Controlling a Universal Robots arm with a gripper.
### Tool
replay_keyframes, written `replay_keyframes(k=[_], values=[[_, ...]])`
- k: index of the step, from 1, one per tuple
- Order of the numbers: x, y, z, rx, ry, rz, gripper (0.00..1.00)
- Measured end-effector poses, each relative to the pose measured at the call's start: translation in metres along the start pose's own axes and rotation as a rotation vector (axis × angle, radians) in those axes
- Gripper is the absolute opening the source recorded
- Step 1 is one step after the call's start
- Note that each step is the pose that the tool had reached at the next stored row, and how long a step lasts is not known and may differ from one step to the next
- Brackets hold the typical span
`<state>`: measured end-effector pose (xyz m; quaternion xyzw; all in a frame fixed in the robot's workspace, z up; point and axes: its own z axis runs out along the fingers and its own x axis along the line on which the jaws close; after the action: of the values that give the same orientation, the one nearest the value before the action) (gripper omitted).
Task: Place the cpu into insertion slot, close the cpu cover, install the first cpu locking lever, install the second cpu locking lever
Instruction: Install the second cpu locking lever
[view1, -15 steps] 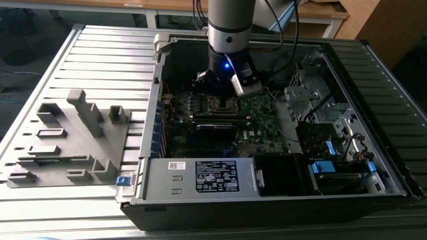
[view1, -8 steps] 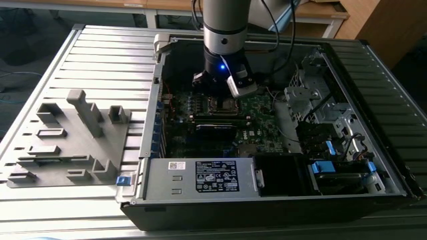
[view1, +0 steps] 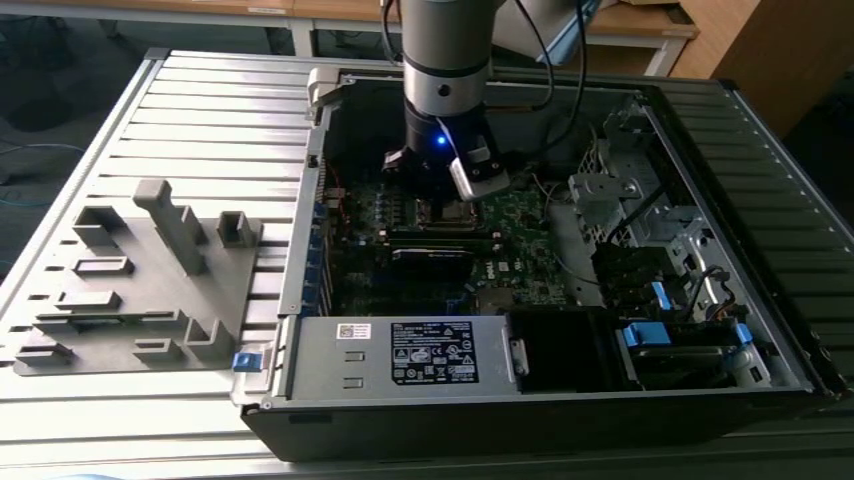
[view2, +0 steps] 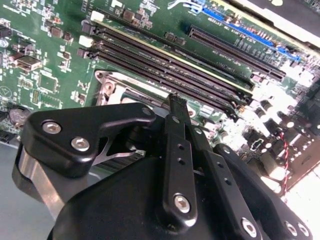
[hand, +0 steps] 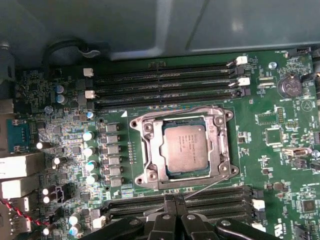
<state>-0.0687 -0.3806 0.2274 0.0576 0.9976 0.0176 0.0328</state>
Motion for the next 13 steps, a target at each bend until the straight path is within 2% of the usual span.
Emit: replay_keyframes(k=[9,13], values=[[0.0002,0.0,0.0003,0.0,0.0,0.0,0.11],[0.0023,-0.0005,0.0026,-0.0002,-0.0004,0.0,0.11]])
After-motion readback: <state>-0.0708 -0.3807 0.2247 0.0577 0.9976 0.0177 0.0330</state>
